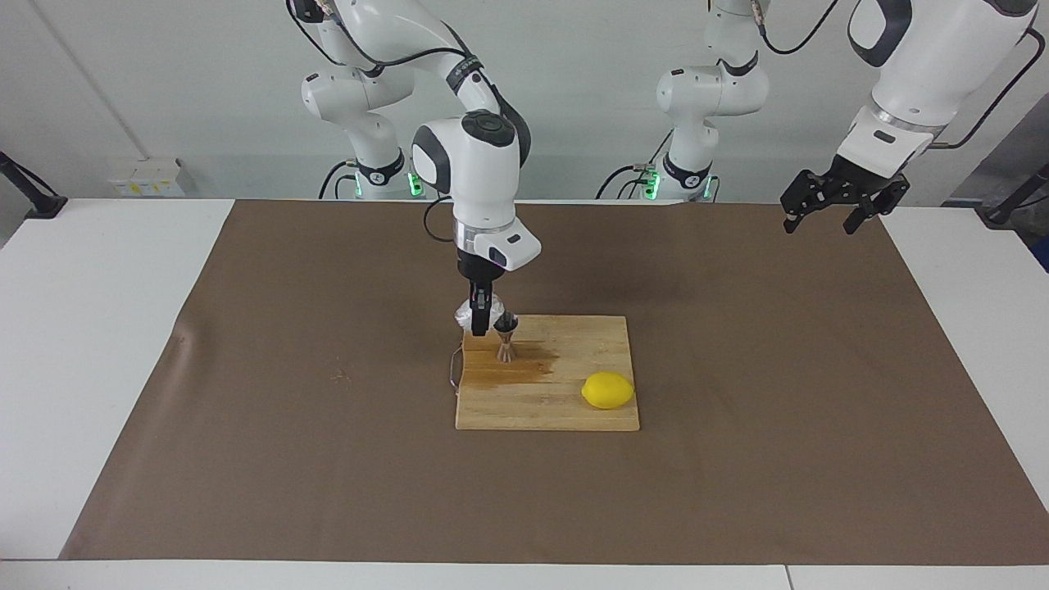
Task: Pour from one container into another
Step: 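Raise the white cup upright away from the board with the right gripper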
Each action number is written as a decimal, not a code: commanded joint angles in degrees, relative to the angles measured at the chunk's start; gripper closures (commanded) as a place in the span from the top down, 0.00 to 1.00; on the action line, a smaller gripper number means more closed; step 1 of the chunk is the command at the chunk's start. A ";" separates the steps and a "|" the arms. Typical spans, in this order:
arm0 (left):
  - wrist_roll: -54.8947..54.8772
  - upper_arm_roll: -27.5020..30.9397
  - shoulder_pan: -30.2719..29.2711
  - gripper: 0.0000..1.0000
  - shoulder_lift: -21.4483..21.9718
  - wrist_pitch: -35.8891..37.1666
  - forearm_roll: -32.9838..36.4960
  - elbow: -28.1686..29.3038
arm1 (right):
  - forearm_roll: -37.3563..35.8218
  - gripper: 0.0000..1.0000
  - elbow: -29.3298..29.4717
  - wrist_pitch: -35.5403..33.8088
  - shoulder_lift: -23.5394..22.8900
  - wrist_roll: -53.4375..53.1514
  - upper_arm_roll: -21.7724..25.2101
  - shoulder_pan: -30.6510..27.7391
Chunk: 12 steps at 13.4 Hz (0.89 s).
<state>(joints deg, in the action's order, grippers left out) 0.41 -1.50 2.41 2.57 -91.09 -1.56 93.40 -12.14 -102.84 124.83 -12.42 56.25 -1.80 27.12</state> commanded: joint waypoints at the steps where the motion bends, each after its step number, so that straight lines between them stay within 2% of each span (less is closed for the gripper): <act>1: 0.55 -0.34 -0.47 1.00 1.12 0.91 0.51 0.65 | 5.08 0.26 -1.31 0.59 2.75 1.85 -0.57 -0.84; 3: 0.55 -0.34 -0.47 1.00 1.12 0.91 0.51 0.65 | 9.30 0.26 -1.05 0.50 3.37 3.33 -0.57 -2.94; 6: 0.55 -0.34 -0.47 1.00 1.12 0.91 0.51 0.65 | 18.17 0.26 -1.31 0.50 3.98 11.14 -0.48 -7.33; 8: 0.55 -0.34 -0.47 1.00 1.12 0.91 0.51 0.65 | 19.34 0.25 -2.10 -0.29 3.90 13.79 -0.48 -12.24; 12: 0.55 -0.34 -0.47 1.00 1.12 0.91 0.51 0.65 | 28.46 0.26 -8.85 0.40 3.55 25.63 -0.48 -21.91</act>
<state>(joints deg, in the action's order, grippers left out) 0.42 -1.50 2.41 2.57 -91.09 -1.56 93.40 11.65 -107.17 124.10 -9.62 76.34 -1.52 9.54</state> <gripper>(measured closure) 0.000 0.493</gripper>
